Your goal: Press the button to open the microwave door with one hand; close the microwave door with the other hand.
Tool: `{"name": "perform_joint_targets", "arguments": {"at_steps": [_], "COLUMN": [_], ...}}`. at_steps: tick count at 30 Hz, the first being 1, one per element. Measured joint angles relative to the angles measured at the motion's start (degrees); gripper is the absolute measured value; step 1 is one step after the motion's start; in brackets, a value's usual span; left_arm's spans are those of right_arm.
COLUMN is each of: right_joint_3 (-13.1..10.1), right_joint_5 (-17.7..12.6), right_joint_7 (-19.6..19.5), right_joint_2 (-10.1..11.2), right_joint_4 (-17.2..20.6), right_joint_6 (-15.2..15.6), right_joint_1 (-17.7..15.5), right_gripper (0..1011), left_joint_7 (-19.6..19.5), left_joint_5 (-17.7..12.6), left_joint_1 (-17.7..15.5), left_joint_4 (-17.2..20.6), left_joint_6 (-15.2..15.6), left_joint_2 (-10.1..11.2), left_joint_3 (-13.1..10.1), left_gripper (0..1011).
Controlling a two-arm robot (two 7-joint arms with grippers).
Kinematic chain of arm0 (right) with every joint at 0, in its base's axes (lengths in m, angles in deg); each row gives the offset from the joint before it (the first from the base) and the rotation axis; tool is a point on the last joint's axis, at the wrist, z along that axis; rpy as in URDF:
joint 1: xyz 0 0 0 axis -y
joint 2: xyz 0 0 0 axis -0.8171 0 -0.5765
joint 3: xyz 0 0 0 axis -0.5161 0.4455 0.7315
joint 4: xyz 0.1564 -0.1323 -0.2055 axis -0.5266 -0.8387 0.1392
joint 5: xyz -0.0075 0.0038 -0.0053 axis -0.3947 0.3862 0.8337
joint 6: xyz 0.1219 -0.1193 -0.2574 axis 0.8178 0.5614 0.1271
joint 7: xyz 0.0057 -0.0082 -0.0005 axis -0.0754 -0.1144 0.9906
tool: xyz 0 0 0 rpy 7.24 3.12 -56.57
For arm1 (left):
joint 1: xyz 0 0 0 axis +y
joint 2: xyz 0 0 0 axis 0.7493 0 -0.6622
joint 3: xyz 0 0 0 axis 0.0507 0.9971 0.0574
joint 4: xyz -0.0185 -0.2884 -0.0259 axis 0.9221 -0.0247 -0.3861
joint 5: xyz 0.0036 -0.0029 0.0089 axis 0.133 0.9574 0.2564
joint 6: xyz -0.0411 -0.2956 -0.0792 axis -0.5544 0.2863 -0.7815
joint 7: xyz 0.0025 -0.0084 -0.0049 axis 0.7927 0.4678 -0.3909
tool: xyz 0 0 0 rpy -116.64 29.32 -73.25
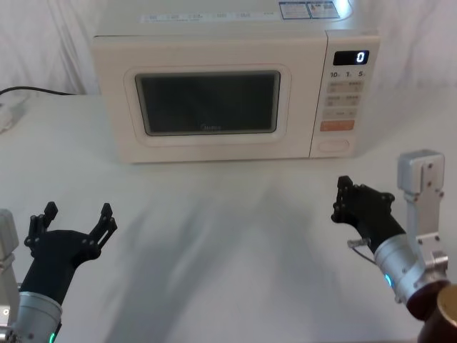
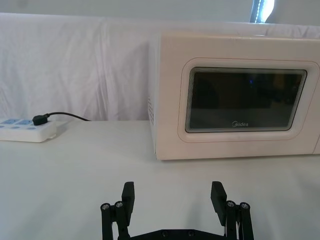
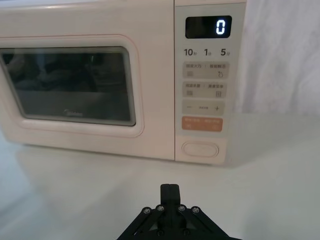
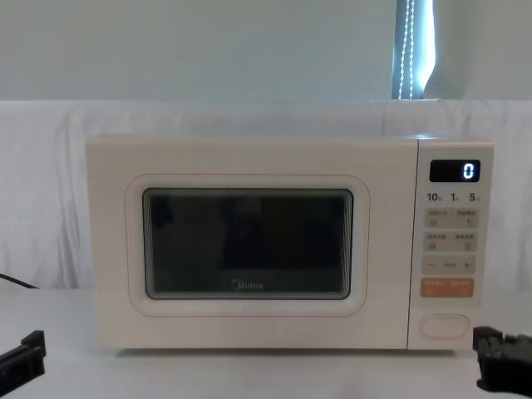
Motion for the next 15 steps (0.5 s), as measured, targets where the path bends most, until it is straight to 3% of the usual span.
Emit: {"name": "perform_joint_targets", "arguments": {"at_steps": [5,15], "right_joint_3": [-1.14,-2.93], "right_joint_5": [-0.21,-0.22], "right_joint_7": [0.95,1.71], "right_joint_2": [-0.68,-1.99], "right_joint_4": [-3.19,-12.83], "right_joint_6": [0.69,-1.49], "right_joint_1": [3.22,10.47], "right_gripper": [0,0], "left_joint_7": [0.00,0.00], "left_joint_5": [0.00,0.00], "left_joint_1": [0.00,0.00], "left_joint_4": [0.00,0.00], "left_joint_6": [0.00,0.00], "left_joint_2": [0.00,0.00], "left_joint_3": [0.00,0.00], "left_gripper": [1001,1001]}}
